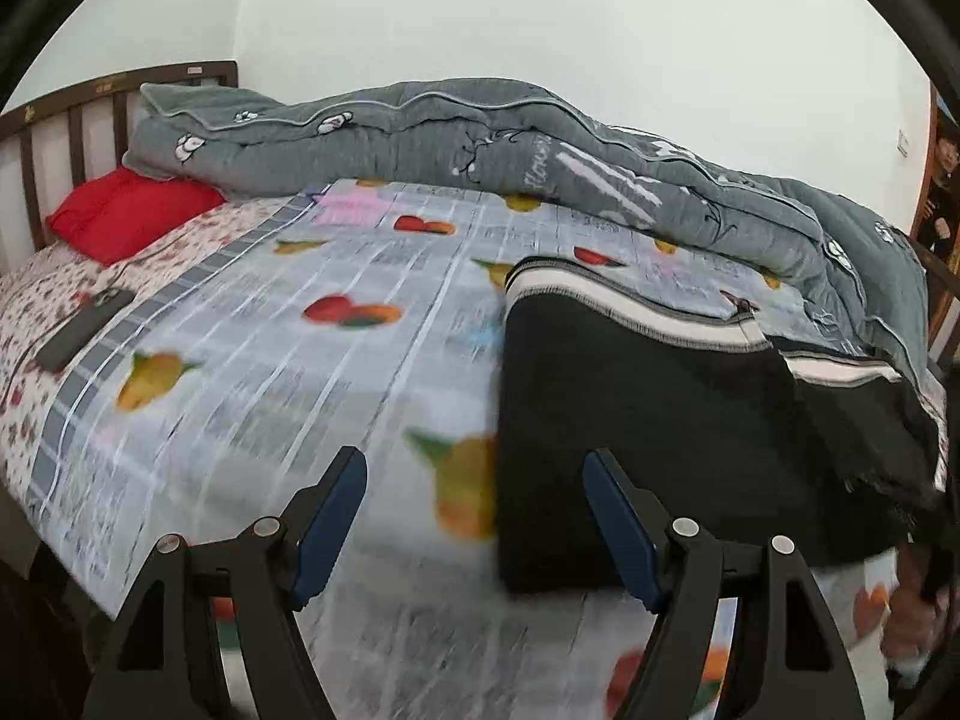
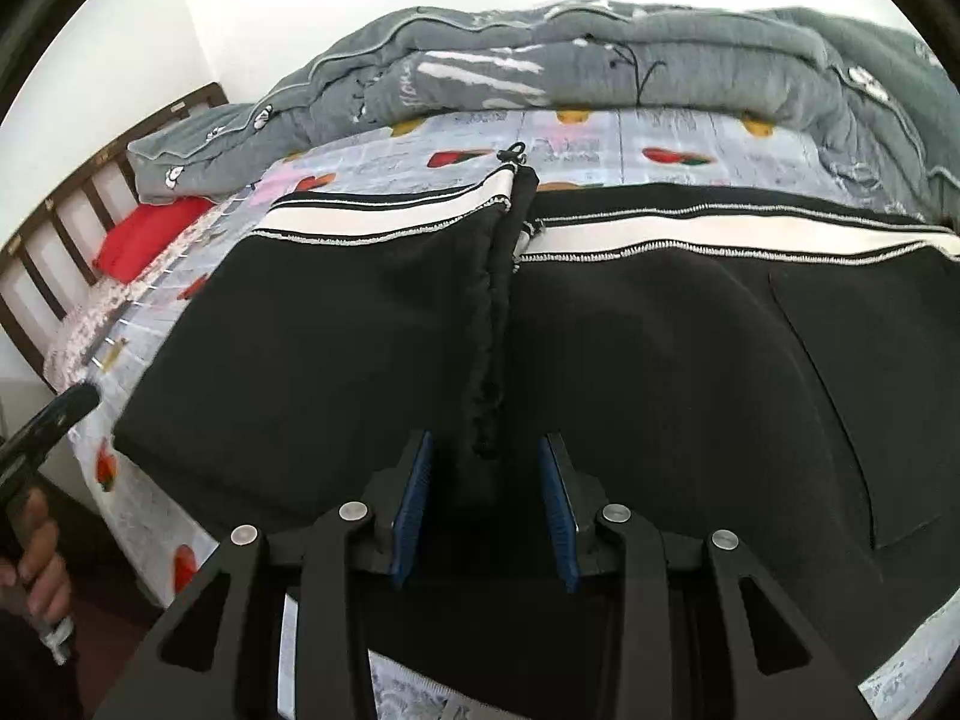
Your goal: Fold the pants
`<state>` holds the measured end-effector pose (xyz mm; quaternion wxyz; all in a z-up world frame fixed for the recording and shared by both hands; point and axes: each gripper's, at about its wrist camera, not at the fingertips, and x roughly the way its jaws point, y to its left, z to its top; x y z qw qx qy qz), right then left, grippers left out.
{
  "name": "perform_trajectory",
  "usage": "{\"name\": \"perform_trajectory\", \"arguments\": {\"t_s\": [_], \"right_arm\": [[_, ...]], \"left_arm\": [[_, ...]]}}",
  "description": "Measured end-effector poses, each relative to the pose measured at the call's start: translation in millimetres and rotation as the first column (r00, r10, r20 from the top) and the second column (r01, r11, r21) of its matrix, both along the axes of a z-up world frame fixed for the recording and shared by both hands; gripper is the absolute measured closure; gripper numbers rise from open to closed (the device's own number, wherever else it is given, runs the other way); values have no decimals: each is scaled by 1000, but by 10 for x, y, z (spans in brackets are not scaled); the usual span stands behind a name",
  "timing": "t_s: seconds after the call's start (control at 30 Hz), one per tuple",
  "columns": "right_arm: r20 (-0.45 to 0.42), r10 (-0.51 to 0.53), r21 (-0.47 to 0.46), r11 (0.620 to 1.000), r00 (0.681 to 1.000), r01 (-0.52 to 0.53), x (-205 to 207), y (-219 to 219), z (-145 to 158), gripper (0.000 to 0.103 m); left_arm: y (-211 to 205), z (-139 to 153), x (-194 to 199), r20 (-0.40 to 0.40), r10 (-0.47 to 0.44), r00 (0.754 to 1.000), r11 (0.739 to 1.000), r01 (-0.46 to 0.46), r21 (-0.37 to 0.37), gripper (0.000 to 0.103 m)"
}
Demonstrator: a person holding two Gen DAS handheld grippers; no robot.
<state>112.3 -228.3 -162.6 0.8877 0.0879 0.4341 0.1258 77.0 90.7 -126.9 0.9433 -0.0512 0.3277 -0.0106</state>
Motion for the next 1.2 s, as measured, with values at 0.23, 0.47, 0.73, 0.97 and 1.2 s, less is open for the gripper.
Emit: {"name": "perform_trajectory", "arguments": {"t_s": [0.23, 0.47, 0.73, 0.97, 1.2], "right_arm": [[99, -102, -54, 993, 990, 108, -368, -625, 387, 56], [132, -351, -158, 916, 927, 369, -722, -1786, 397, 38], [15, -544, -16, 839, 839, 544, -713, -2728, 49, 38], [-40, -538, 102, 836, 842, 539, -346, -2829, -202, 38], [-35, -588, 115, 801, 808, 588, -10, -2969, -259, 38]], "left_arm": [[-181, -453, 309, -154, -26, 988, 999, 21, -33, 28], [-25, -187, 357, -115, -96, 989, 985, 78, -153, 32], [-119, -106, 1021, -159, -118, 980, 987, 98, -128, 36], [-102, -398, 1647, -308, -197, 931, 961, 121, -248, 47], [-204, -446, 1861, -322, -232, 918, 954, 150, -258, 63]]}}
